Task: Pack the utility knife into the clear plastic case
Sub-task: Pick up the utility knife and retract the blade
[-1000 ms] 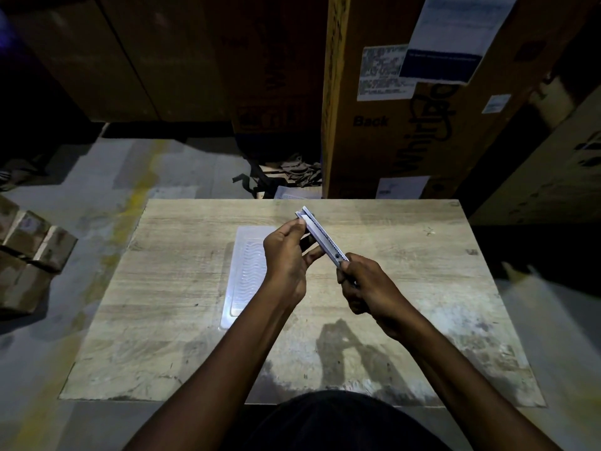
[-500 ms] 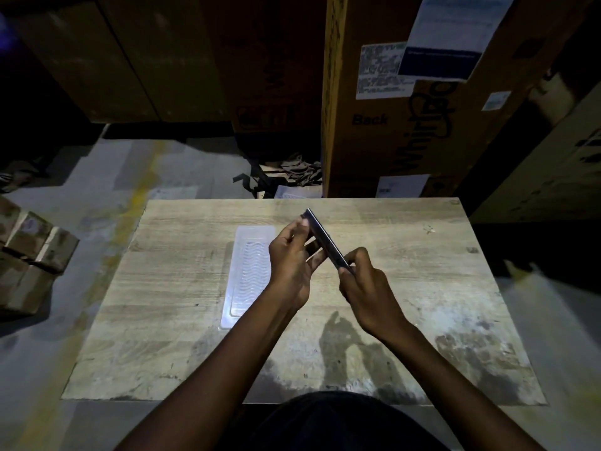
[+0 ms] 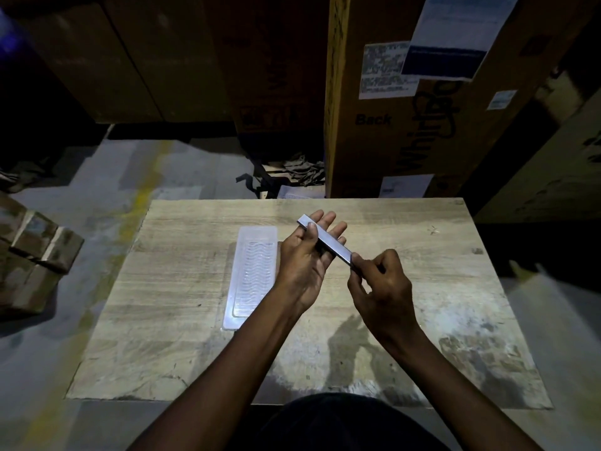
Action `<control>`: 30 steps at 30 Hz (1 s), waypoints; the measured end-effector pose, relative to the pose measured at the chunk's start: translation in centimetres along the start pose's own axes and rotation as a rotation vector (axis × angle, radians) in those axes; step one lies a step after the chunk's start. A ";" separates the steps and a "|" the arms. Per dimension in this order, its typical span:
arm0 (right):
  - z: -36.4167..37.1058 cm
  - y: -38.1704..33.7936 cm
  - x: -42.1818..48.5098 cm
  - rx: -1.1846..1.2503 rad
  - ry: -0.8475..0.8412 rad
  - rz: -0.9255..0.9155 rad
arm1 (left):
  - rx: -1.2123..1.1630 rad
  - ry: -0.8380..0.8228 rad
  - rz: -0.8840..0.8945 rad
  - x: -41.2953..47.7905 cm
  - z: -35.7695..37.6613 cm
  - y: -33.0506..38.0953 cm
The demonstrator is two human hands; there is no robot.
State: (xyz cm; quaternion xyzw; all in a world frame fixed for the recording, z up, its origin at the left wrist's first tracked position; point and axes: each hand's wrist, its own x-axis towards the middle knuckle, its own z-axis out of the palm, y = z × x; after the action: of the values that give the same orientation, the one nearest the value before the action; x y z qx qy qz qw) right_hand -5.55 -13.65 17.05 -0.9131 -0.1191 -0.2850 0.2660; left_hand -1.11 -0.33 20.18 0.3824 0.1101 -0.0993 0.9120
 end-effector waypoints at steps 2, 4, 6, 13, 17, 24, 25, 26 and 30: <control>0.0 0.2 0.1 0.020 0.013 0.009 | -0.003 0.001 -0.004 0.1 0.2 0.0; 0.1 0.4 0.3 0.058 0.018 0.027 | 0.005 0.013 -0.005 0.3 0.3 0.1; 0.2 0.6 0.5 0.121 0.020 0.060 | 0.028 0.033 -0.004 0.4 0.4 0.0; -0.7 0.8 1.8 0.582 -0.165 0.558 | 0.096 0.062 -0.007 0.6 0.5 -0.1; -1.3 1.2 2.1 1.086 -0.340 0.945 | 0.135 0.049 -0.002 0.8 0.4 -0.6; -1.1 1.9 1.9 1.297 -0.411 1.079 | 0.254 0.140 0.031 1.4 0.3 -1.8; -1.1 2.1 1.8 1.269 -0.424 1.065 | 0.270 0.149 0.032 1.6 0.3 -2.0; -1.1 2.4 1.7 1.235 -0.442 1.054 | 0.289 0.153 0.031 1.8 0.2 -2.2; -0.8 3.6 0.9 0.995 -0.526 1.005 | 0.387 0.177 0.003 2.3 -0.7 -3.4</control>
State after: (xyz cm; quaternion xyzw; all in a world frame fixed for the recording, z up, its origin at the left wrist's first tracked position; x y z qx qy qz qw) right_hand -3.88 -17.07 16.61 -0.6675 0.1376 0.1854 0.7079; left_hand 0.14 -2.43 16.78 0.5578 0.1680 -0.0832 0.8085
